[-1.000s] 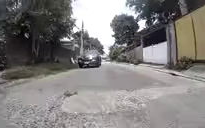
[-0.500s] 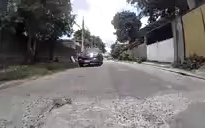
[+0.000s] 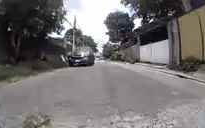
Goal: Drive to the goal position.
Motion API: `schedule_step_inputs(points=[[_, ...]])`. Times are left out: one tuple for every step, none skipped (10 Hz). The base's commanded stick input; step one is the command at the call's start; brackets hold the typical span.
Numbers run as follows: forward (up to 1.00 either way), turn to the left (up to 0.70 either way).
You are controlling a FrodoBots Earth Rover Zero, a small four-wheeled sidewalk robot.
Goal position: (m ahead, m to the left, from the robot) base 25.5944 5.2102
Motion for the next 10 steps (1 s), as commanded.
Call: schedule_step_inputs(points=[[1.0,0.04],[1.0,0.04],[1.0,0.04],[1.0,0.04],[1.0,0.04],[1.0,-0.05],[1.0,-0.16],[1.0,-0.28],[1.0,-0.29],[1.0,-0.02]])
